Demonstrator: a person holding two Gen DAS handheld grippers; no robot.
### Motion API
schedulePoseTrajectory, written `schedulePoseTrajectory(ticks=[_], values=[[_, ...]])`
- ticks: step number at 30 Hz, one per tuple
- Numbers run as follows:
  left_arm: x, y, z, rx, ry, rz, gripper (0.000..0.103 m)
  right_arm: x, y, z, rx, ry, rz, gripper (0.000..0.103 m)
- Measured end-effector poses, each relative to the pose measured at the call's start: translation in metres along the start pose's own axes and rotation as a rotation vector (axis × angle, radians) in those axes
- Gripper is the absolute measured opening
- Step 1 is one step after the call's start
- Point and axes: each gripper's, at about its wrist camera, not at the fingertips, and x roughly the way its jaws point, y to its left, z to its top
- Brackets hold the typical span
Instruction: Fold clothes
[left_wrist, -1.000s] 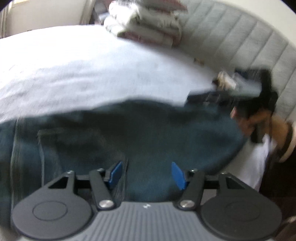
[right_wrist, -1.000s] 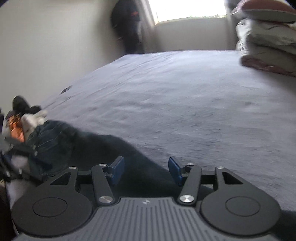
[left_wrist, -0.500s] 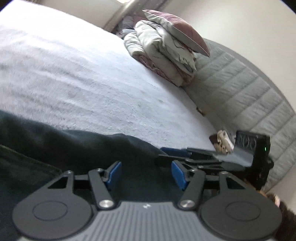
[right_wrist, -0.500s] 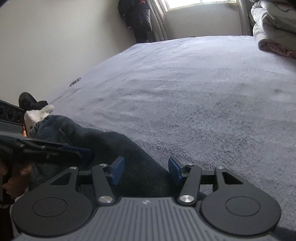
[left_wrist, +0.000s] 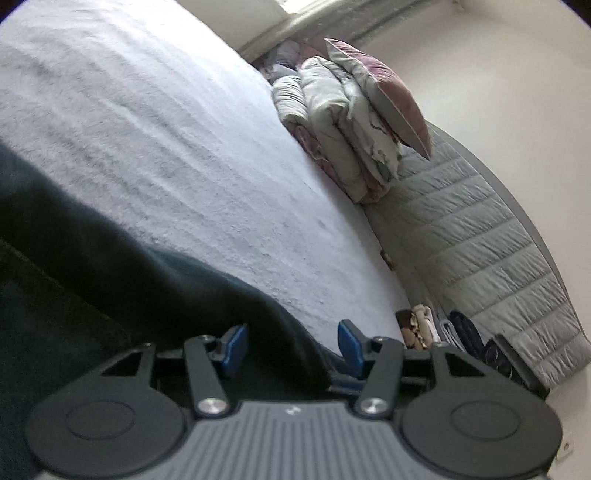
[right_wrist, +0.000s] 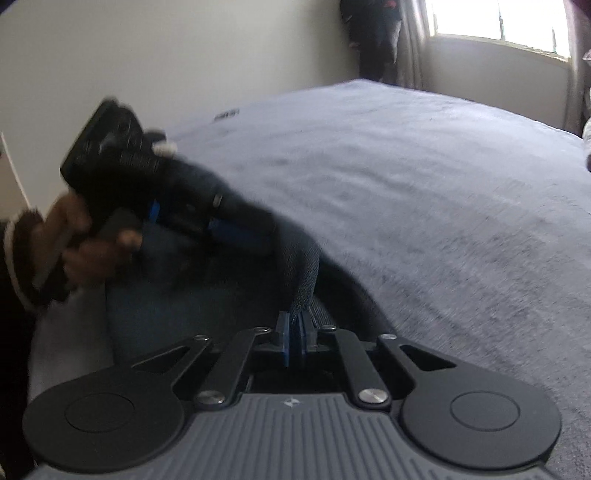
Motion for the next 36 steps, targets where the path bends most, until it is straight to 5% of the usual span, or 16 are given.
schedulePoseTrajectory(ticks=[4, 7, 10, 20, 23, 28, 32, 36], values=[[0.005, 0.007, -0.006, -0.002, 0.004, 0.112, 0.012, 0.005, -0.007, -0.001, 0.062, 0.017, 0.020, 0.011], [0.004, 0.015, -0.010, -0.021, -0.007, 0.111, 0.010, 0.007, -0.026, 0.000, 0.203, 0.010, 0.082, 0.027], [0.006, 0.005, -0.019, 0.092, -0.020, 0.143, 0.009, 0.014, -0.051, -0.001, 0.410, -0.017, 0.197, 0.047], [0.001, -0.004, -0.034, 0.247, -0.041, 0.207, 0.003, 0.050, -0.111, -0.002, 1.026, 0.041, 0.419, 0.067], [0.000, -0.002, -0.034, 0.247, -0.042, 0.204, 0.003, 0.069, -0.109, 0.008, 1.083, 0.097, 0.437, 0.069], [-0.001, 0.000, -0.033, 0.251, -0.036, 0.198, 0.003, 0.099, -0.088, 0.035, 1.098, 0.140, 0.513, 0.086], [0.000, 0.001, -0.033, 0.252, -0.033, 0.190, 0.003, 0.114, -0.077, 0.049, 1.122, 0.098, 0.490, 0.086], [-0.002, 0.001, -0.033, 0.272, -0.024, 0.188, 0.003, 0.115, -0.102, 0.044, 1.275, 0.043, 0.526, 0.076]])
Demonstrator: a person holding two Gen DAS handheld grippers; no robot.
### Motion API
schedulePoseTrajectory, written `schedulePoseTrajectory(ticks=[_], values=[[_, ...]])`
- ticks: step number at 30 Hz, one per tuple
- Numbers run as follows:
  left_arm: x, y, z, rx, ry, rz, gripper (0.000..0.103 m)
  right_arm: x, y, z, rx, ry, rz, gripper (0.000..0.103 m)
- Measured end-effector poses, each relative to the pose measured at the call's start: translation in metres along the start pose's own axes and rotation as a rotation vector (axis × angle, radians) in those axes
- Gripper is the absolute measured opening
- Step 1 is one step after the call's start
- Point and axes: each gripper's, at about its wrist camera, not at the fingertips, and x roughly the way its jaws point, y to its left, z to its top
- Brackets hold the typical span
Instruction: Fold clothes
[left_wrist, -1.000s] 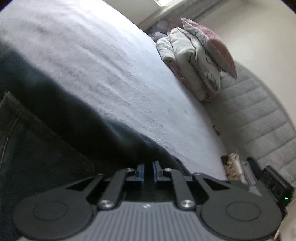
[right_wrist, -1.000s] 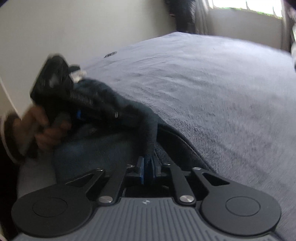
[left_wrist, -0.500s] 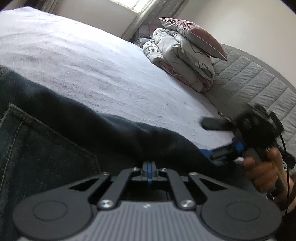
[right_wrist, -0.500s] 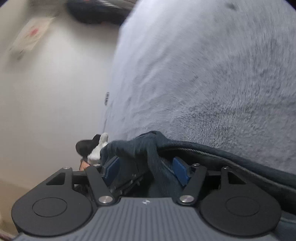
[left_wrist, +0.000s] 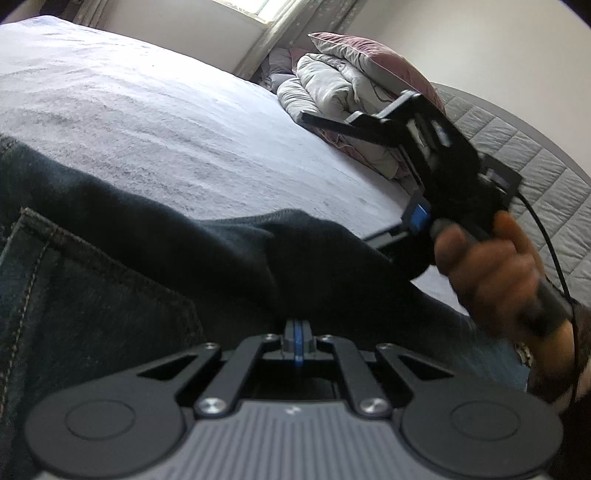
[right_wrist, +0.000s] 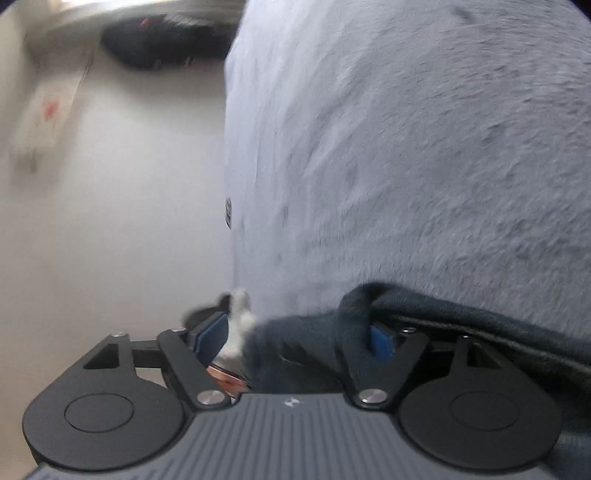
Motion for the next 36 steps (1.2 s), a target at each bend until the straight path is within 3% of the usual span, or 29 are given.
schedulePoseTrajectory(ticks=[3, 6, 11, 13, 16, 20, 23, 25, 29, 32, 36], values=[[-0.001, 0.001, 0.001, 0.006, 0.007, -0.007, 0.003, -0.005, -0.007, 0.006, 0.037, 0.003, -0.004, 0.064], [-0.001, 0.002, 0.003, 0.006, 0.019, -0.009, 0.003, -0.013, -0.008, 0.006, 0.035, -0.024, 0.003, 0.062], [-0.001, 0.000, 0.018, -0.007, 0.075, -0.010, 0.004, -0.060, 0.009, 0.007, -0.054, -0.270, 0.056, 0.056], [-0.007, 0.000, 0.031, -0.034, 0.094, 0.001, 0.012, -0.069, 0.032, -0.007, -0.204, -0.316, -0.057, 0.056], [-0.024, -0.007, 0.045, 0.040, 0.012, 0.054, 0.031, -0.062, 0.062, -0.044, -0.467, -0.350, -0.224, 0.056], [-0.038, -0.016, 0.058, 0.179, -0.082, 0.160, 0.034, -0.036, 0.086, -0.110, -0.828, -0.346, -0.379, 0.045], [-0.043, -0.018, 0.062, 0.283, -0.096, 0.241, 0.037, -0.013, 0.087, -0.152, -1.052, -0.334, -0.494, 0.040], [-0.046, -0.016, 0.061, 0.344, -0.086, 0.300, 0.037, -0.003, 0.080, -0.165, -1.153, -0.313, -0.572, 0.031], [-0.041, -0.007, 0.057, 0.474, -0.028, 0.428, 0.037, 0.010, 0.057, -0.165, -1.216, -0.307, -0.696, 0.030], [-0.038, 0.007, 0.046, 0.499, 0.000, 0.485, 0.036, 0.019, 0.049, -0.146, -1.206, -0.350, -0.794, 0.028], [-0.034, 0.013, 0.029, 0.560, -0.038, 0.497, 0.036, 0.021, 0.036, -0.116, -1.089, -0.362, -0.780, 0.029]])
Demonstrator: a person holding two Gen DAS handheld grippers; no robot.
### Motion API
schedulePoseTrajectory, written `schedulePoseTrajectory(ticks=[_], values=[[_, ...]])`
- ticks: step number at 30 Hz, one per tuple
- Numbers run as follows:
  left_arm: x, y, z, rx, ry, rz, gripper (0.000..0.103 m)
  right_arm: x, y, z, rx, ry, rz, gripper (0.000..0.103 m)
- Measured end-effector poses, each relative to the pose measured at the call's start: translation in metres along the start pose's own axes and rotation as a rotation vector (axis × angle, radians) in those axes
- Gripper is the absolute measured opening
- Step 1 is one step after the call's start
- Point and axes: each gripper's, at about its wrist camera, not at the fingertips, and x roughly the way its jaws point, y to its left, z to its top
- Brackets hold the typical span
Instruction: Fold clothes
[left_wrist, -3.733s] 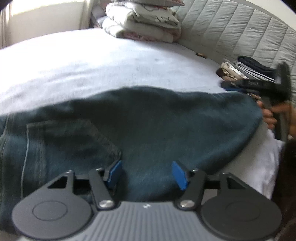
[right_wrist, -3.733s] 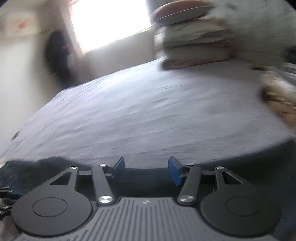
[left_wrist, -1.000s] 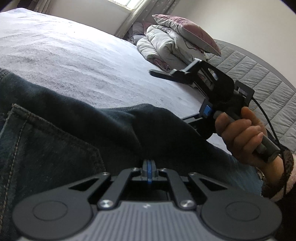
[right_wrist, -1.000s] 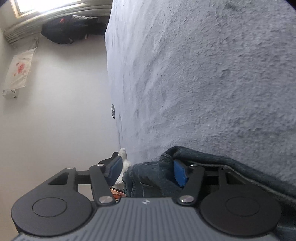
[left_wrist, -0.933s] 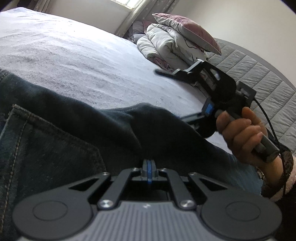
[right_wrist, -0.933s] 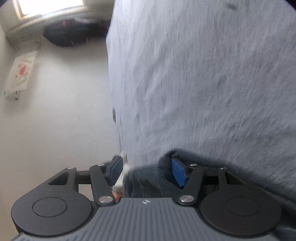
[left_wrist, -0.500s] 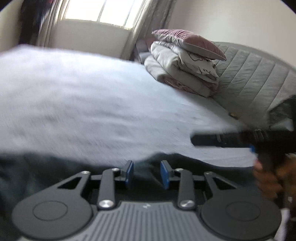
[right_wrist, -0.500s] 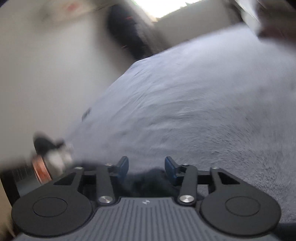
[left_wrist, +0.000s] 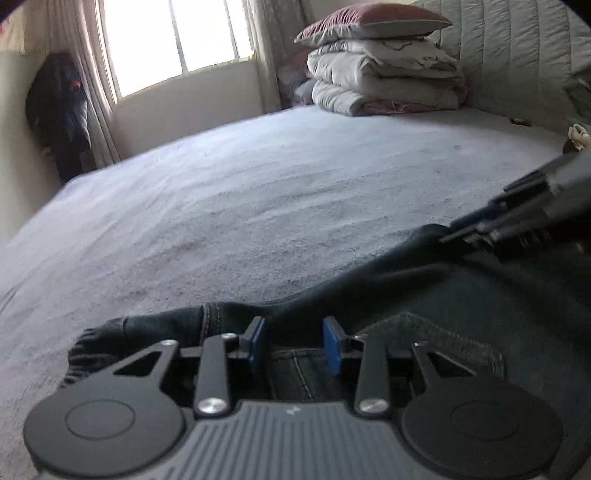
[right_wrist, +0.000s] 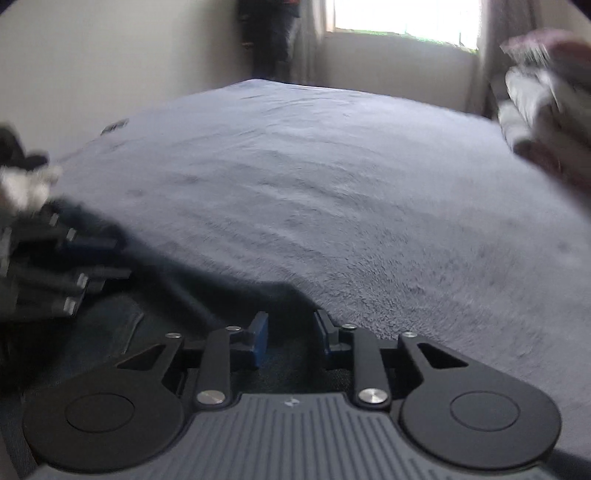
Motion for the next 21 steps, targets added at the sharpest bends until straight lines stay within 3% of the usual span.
schedulePoseTrajectory(ticks=[4, 6, 10, 13, 16, 21], values=[[-0.006, -0.001, 0.003, 0.009, -0.007, 0.008, 0.036, -0.009, 0.003, 0.002, 0.021, -0.010, 0.003, 0.030], [-0.011, -0.005, 0.011, 0.003, -0.004, 0.006, 0.037, -0.019, 0.012, -0.001, 0.024, -0.025, -0.012, 0.036], [-0.021, -0.017, 0.026, 0.000, -0.053, -0.088, 0.051, -0.033, 0.027, -0.017, -0.009, -0.025, -0.033, 0.049], [-0.018, -0.036, 0.030, 0.072, -0.066, -0.115, 0.061, -0.040, 0.027, -0.033, -0.020, -0.012, -0.048, 0.055], [-0.002, -0.051, 0.024, 0.119, -0.003, -0.089, 0.062, -0.050, 0.022, -0.050, -0.012, -0.019, -0.052, 0.062], [-0.008, -0.046, 0.001, 0.061, -0.080, -0.098, 0.064, -0.086, 0.007, -0.091, -0.034, -0.078, -0.029, 0.066]])
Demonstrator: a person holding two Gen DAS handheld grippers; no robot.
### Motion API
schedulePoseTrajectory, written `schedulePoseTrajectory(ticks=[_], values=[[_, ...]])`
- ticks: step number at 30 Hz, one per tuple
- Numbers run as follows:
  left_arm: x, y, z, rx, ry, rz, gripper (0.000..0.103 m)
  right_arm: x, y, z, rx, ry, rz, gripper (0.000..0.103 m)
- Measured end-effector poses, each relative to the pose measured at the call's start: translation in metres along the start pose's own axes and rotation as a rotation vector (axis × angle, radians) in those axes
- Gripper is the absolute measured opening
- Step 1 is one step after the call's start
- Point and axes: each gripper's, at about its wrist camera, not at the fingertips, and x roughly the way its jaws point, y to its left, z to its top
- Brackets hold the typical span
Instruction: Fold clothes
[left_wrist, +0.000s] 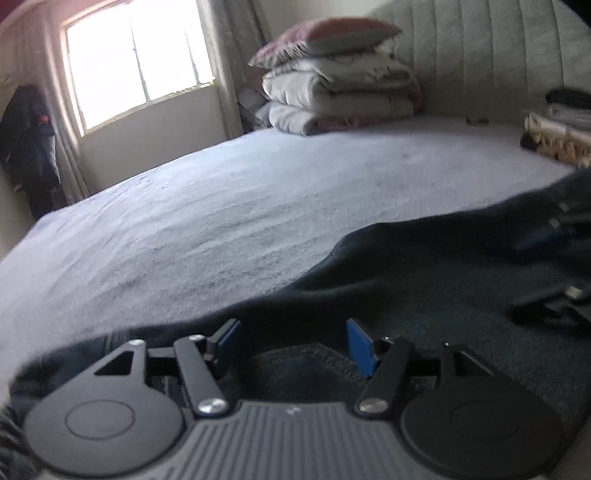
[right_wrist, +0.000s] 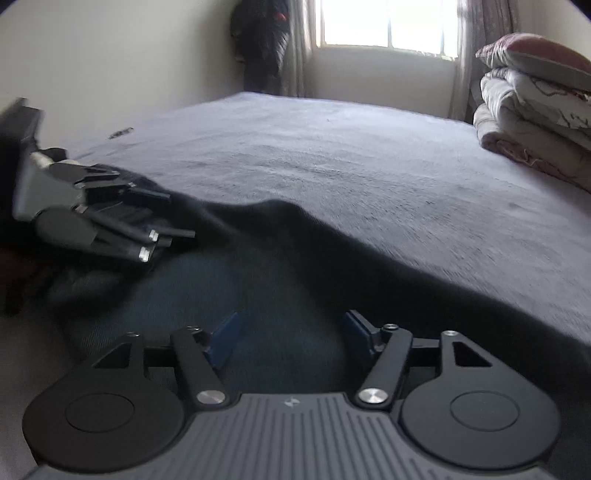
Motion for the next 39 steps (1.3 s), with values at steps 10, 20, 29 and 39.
schedulePoseTrajectory(ticks=[10, 20, 29, 39], values=[[-0.032, -0.026, 0.013, -0.009, -0.099, -0.132, 0.066, -0.046, -0.026, -0.022, 0.075, -0.102, -0.094, 0.068], [-0.023, -0.067, 0.000, 0.068, -0.005, -0.324, 0.066, -0.090, -0.086, -0.058, 0.092, -0.041, -0.191, 0.070], [-0.030, -0.058, 0.031, 0.024, -0.054, -0.355, 0.066, -0.125, -0.127, -0.056, 0.269, -0.102, -0.309, 0.070], [0.006, -0.077, 0.051, -0.016, -0.084, -0.274, 0.067, -0.045, -0.090, 0.009, 0.143, -0.063, -0.239, 0.070]])
